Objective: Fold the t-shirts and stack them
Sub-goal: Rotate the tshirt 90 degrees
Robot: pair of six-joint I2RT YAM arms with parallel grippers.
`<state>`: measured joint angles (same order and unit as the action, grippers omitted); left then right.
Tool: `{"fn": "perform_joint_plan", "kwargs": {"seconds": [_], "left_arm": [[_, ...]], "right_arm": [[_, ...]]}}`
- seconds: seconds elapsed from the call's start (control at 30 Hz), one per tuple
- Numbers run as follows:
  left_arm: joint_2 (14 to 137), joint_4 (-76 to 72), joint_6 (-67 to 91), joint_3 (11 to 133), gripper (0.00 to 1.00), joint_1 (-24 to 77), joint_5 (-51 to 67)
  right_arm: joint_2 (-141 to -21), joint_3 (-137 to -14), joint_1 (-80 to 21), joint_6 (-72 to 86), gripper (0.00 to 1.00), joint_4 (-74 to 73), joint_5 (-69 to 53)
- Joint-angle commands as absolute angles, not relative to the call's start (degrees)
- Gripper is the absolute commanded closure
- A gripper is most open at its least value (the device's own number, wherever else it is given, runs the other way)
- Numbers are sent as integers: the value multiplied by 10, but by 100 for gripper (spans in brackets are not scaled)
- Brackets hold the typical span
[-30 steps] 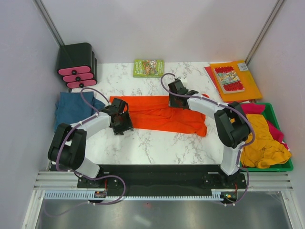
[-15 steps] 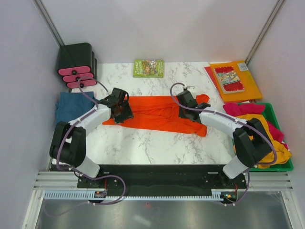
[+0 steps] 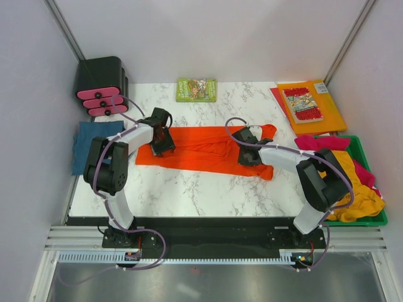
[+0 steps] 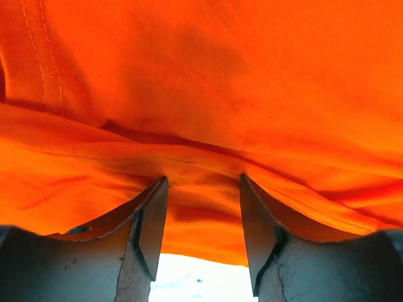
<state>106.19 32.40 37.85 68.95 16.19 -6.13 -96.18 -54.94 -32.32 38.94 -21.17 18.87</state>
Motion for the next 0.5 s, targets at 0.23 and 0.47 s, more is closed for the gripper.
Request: {"fn": "perform_joint_plan", "kwargs": {"seconds": [0.23, 0.47], "left_arm": [[1055, 359, 379, 598, 45, 181, -46], [1005, 359, 402, 541, 46, 224, -33]], "right_arm": [[-1045, -651, -231, 407, 96, -283, 170], [-1148, -786, -186, 392, 96, -330, 151]]}}
